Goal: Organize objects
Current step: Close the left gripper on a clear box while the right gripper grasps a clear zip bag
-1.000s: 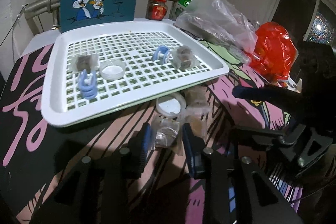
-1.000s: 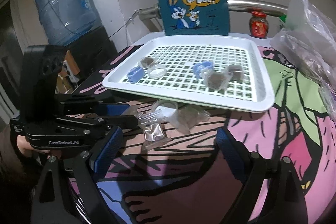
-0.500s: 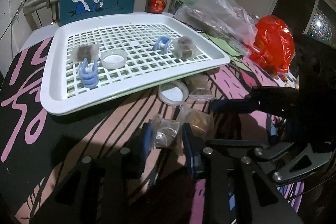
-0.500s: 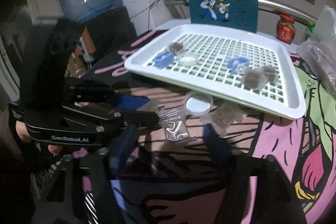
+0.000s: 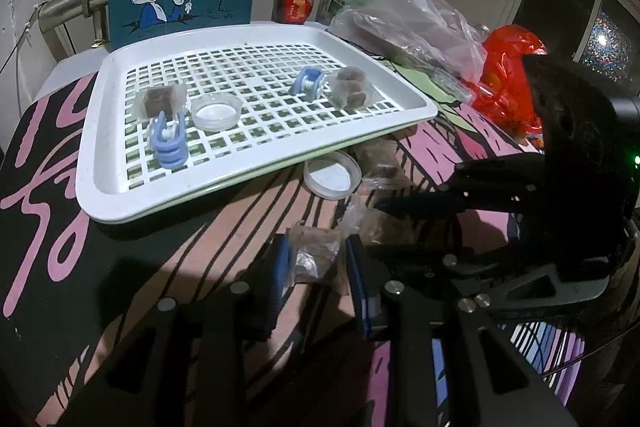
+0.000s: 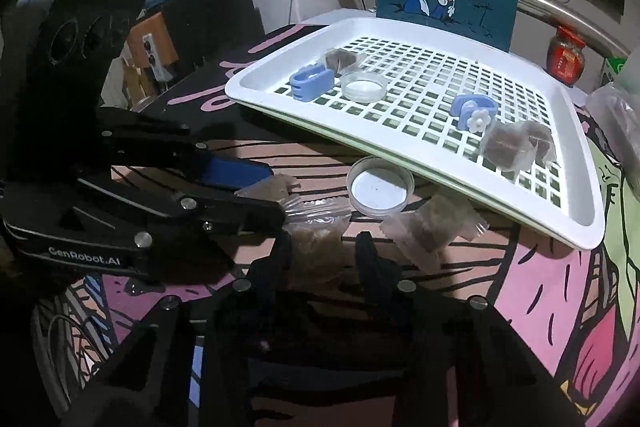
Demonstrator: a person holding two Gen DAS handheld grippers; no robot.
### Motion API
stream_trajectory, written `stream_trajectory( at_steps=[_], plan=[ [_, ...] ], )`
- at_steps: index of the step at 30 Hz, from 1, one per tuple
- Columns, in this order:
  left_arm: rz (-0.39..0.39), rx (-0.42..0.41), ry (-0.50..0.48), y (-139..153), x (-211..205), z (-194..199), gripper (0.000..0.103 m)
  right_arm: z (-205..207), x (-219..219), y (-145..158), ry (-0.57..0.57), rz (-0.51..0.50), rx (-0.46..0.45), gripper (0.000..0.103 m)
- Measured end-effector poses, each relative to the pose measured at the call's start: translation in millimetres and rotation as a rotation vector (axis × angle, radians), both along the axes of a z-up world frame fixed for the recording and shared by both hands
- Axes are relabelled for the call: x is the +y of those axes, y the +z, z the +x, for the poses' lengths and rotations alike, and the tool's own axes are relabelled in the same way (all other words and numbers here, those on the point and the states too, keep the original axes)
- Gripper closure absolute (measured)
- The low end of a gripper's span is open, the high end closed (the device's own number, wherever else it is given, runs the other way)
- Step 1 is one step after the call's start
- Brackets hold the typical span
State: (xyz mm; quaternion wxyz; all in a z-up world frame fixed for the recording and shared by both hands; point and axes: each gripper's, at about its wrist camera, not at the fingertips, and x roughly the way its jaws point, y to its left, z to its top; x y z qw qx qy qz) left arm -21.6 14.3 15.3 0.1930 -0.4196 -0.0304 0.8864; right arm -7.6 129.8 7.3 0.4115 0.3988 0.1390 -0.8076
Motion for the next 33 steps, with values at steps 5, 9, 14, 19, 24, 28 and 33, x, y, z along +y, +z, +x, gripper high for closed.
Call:
stream_trajectory(
  at_steps=[5, 9, 14, 19, 24, 28, 33],
  plan=[
    [0.018, -0.003, 0.019, 0, -7, 2, 0.076, 6, 8, 2, -0.032, 0.021, 0.031, 0.078],
    [0.033, 0.002, 0.043, 2, -13, 4, 0.076, 9, 26, 10, -0.060, -0.039, 0.035, 0.078],
    [0.029, 0.034, 0.048, 8, -7, 9, 0.076, 15, 32, 21, -0.086, -0.078, 0.073, 0.078],
    [-0.006, 0.084, 0.075, 9, -4, 14, 0.076, 17, 38, 27, -0.123, -0.115, 0.130, 0.078],
    [-0.008, 0.121, 0.090, 13, -5, 17, 0.076, 17, 44, 32, -0.147, -0.168, 0.163, 0.078],
    [-0.009, 0.136, 0.096, 15, -5, 19, 0.076, 18, 45, 33, -0.145, -0.178, 0.169, 0.078],
    [-0.017, 0.161, 0.093, 18, -3, 22, 0.076, 22, 48, 35, -0.140, -0.199, 0.184, 0.078]
  ],
)
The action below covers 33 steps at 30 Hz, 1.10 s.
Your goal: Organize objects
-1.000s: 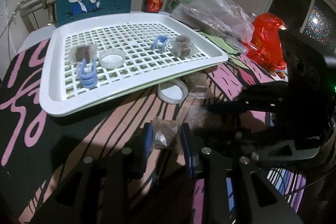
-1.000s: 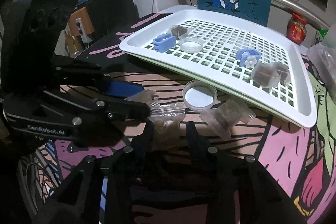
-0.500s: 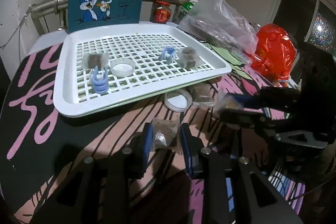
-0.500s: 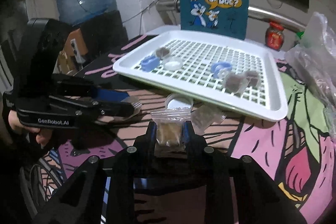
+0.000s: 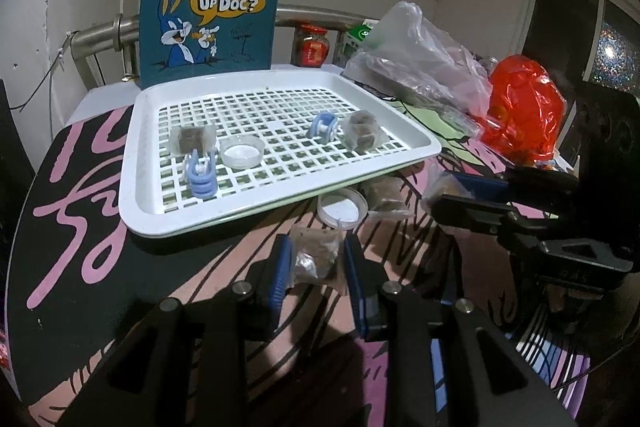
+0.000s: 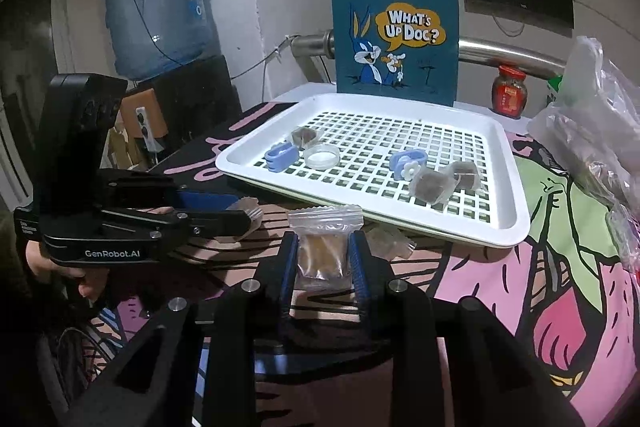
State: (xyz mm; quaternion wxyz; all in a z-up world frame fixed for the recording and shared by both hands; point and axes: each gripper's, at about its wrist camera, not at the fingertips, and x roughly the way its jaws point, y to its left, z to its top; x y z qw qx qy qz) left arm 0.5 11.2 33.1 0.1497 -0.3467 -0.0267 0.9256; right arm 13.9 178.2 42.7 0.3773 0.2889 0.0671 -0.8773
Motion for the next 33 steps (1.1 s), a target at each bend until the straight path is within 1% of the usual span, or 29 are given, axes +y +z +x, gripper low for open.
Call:
stream_trajectory(
  at_steps=[5, 12, 33],
  plan=[
    [-0.007, 0.011, -0.008, 1.1, 1.9, 0.9, 0.076, 1.9, 2.2, 1.0, -0.001, -0.012, 0.006, 0.078],
    [-0.003, 0.007, -0.007, 0.5, 0.9, 0.1, 0.076, 1.0, 5.0, 1.8, 0.001, -0.030, 0.002, 0.077],
    [-0.004, 0.005, -0.009, 0.3, 1.6, -0.2, 0.076, -2.0, 7.2, 1.6, -0.002, -0.045, -0.017, 0.077]
  ],
)
